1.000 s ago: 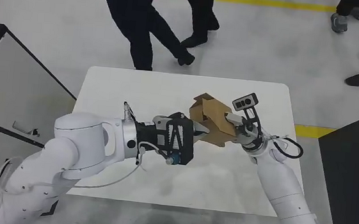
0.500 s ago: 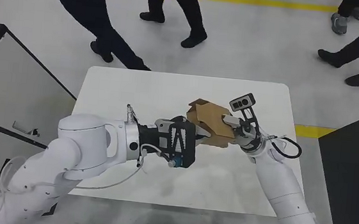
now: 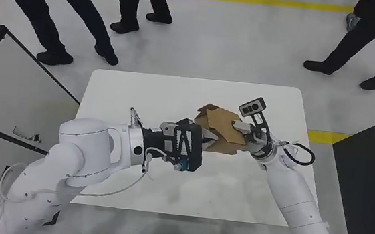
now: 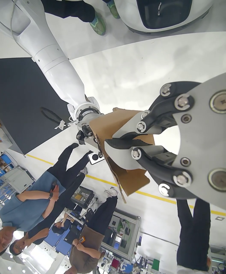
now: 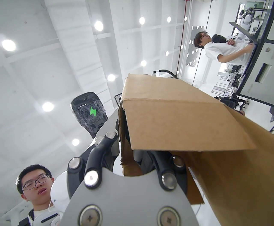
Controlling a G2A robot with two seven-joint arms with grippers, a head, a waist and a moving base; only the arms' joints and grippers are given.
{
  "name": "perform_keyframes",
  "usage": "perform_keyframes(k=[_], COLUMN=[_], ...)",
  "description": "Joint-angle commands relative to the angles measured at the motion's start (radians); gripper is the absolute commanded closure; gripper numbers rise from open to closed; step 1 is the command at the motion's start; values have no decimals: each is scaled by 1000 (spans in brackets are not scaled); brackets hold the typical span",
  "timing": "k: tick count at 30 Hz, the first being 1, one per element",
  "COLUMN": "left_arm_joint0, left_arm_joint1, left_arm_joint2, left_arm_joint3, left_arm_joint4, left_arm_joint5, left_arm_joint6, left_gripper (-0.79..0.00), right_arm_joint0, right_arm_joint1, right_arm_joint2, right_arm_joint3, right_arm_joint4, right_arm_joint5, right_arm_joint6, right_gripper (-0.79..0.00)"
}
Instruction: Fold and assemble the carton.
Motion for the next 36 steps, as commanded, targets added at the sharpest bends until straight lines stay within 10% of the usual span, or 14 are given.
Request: perform_keyframes(k=[1, 36], left_arm_joint0=[-1, -22], left_arm_joint1=[-1, -2], left_arm_joint2=[6, -14], left_arm_joint3=[1, 17], left_arm_joint4=[0, 3], left_arm_joint5=[-1, 29], left_arm_joint6=[2, -3], left_gripper=[0, 0], right_arm_joint0=[1, 9], right_arm_joint1=[-1, -5], right_arm_joint2=[-3, 3], right_arm_joint3=[1, 29], right_arm_joint4=[2, 30], right_arm_joint5=[3, 38], right_arm_joint6=[2, 13], right_gripper=[0, 0])
